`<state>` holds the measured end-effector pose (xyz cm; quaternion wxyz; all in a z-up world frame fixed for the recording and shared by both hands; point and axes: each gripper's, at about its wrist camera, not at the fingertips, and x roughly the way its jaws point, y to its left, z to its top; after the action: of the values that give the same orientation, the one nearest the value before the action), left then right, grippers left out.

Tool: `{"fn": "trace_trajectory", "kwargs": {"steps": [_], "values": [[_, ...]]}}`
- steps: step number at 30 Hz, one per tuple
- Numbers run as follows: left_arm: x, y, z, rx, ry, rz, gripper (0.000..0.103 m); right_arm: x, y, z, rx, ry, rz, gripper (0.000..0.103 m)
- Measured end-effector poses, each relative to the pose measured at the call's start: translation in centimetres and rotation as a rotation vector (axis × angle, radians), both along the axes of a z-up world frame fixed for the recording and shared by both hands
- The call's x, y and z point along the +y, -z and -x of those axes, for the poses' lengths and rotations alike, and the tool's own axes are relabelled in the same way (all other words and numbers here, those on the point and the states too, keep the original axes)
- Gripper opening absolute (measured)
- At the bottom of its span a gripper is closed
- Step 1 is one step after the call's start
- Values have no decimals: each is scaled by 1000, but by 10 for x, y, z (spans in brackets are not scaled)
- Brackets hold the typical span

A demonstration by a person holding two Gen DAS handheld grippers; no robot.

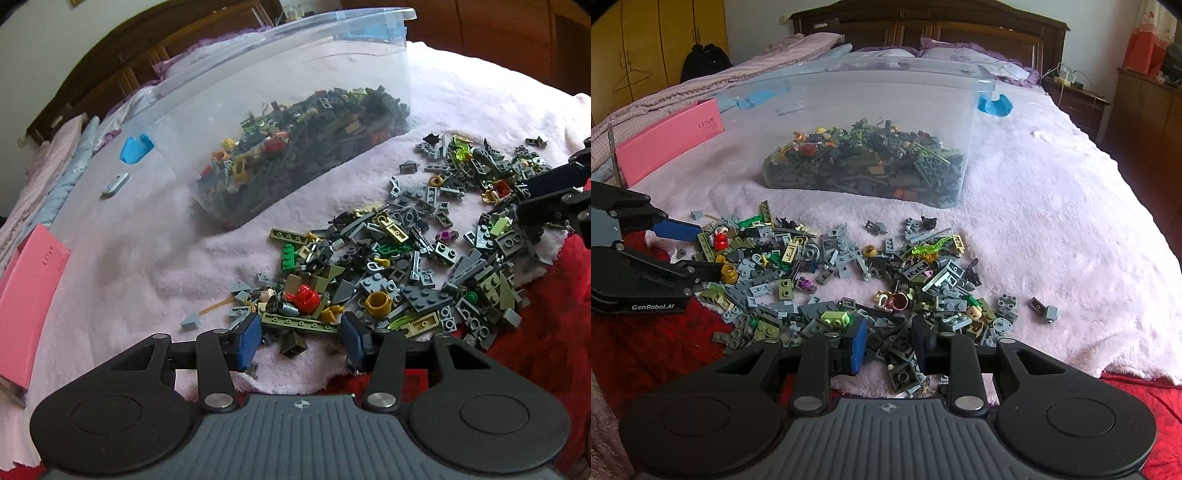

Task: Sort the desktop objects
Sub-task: 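Grasp a green Technic beam with the left tool while right grasps a dark grey brick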

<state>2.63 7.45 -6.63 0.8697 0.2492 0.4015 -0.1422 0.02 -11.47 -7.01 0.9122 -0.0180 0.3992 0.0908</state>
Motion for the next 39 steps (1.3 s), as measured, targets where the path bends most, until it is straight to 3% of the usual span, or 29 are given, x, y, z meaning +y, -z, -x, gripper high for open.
{"fn": "trace_trajectory", "kwargs": {"steps": [13, 19, 26, 32, 35, 39], "values": [[-4, 3, 1, -18, 26, -28, 47, 0, 0, 0, 1, 7, 1, 30], [3, -7, 5, -18, -10, 23, 47, 0, -2, 2, -4, 6, 1, 30], [12, -22, 8, 13, -66, 141, 47, 0, -3, 3, -5, 2, 3, 30], [12, -26, 11, 17, -67, 171, 47, -1, -5, 5, -19, -18, 31, 30], [11, -29, 12, 19, -68, 185, 47, -6, -8, 3, -34, -81, 75, 31], [10, -30, 14, 24, -71, 200, 47, -13, -14, -5, -9, -313, 126, 36]]}}
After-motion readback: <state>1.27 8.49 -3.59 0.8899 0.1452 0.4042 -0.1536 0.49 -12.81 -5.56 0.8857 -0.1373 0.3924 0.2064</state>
